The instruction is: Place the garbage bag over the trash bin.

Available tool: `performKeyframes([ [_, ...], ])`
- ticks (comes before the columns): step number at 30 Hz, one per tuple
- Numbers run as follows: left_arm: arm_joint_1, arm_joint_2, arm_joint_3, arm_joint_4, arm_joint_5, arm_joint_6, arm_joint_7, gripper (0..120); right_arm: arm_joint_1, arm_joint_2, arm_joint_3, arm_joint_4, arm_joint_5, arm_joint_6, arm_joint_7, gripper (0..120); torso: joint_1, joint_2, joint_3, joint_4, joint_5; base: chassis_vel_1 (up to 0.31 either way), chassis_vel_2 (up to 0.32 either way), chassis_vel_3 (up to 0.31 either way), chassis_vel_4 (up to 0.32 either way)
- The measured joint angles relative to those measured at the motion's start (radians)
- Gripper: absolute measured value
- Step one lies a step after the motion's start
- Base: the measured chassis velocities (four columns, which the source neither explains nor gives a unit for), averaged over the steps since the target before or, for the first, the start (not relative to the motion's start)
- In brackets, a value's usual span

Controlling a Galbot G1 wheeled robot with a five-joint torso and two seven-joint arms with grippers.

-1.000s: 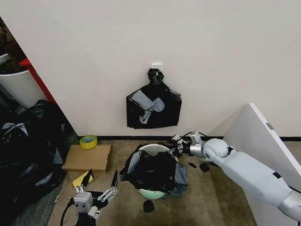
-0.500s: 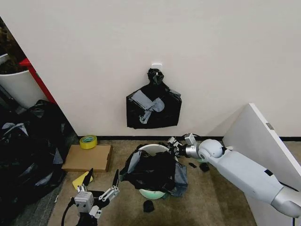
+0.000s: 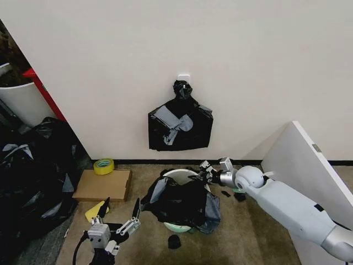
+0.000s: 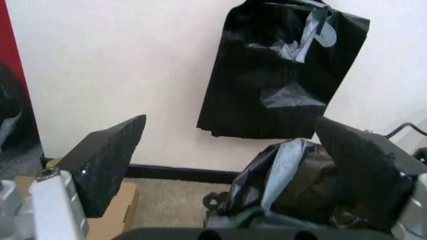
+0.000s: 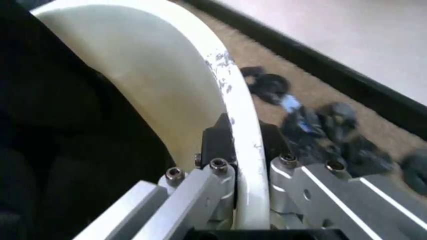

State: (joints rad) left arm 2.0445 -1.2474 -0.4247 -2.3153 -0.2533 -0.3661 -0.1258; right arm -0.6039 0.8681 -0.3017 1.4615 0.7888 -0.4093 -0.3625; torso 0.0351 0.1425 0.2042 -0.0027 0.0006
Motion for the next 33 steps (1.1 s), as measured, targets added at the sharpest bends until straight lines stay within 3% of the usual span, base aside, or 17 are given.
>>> performKeyframes([
  [5, -0.009, 0.006, 0.0, 0.001, -0.014, 0.004, 0.0, 100, -0.076, -0.036, 0.072, 0.083, 0.106, -0.037, 0.118, 1, 0.0, 0.0, 0.0, 0.0002, -0.0002, 0.0, 0.0, 0.0, 0.0],
  [7, -0.023, 0.011, 0.0, 0.003, -0.025, 0.011, 0.0, 100, -0.173, -0.057, 0.144, 0.165, 0.183, -0.034, 0.244, 1, 0.0, 0.0, 0.0, 0.0001, 0.0002, 0.0, 0.0, 0.0, 0.0],
  [14, -0.055, 0.022, 0.005, 0.0, -0.033, 0.034, 0.0, 100, -0.369, -0.083, 0.268, 0.328, 0.224, -0.034, 0.454, 1, 0.0, 0.0, 0.0, -0.0002, -0.0001, 0.0, 0.0, 0.0, 0.0],
  [19, -0.068, 0.03, 0.007, -0.001, -0.039, 0.044, 0.0, 99, -0.481, 0.01, 0.364, 0.458, 0.283, 0.018, 0.72, 1, 0.0, 0.0, 0.0, 0.0003, -0.0003, 0.0, 0.0, 0.0, 0.0],
  [24, -0.069, 0.032, 0.005, 0.0, -0.048, 0.045, -0.001, 99, -0.541, 0.112, 0.382, 0.534, 0.291, 0.053, 0.897, 1, 0.0, 0.0, 0.0, 0.0002, -0.0003, 0.0, 0.0, 0.0, 0.0],
  [27, -0.061, 0.034, 0.003, 0.0, -0.056, 0.045, -0.004, 99, -0.597, 0.172, 0.375, 0.567, 0.246, 0.072, 0.963, 1, 0.0, 0.0, 0.0, 0.0004, -0.0002, 0.0, 0.0, 0.0, 0.0],
  [33, -0.053, 0.031, 0.002, -0.004, -0.055, 0.045, -0.011, 100, -0.697, 0.239, 0.35, 0.564, 0.099, 0.113, 0.963, 1, 0.0, 0.0, 0.0, -0.0002, -0.0004, 0.0, 0.0, 0.0, 0.0],
])
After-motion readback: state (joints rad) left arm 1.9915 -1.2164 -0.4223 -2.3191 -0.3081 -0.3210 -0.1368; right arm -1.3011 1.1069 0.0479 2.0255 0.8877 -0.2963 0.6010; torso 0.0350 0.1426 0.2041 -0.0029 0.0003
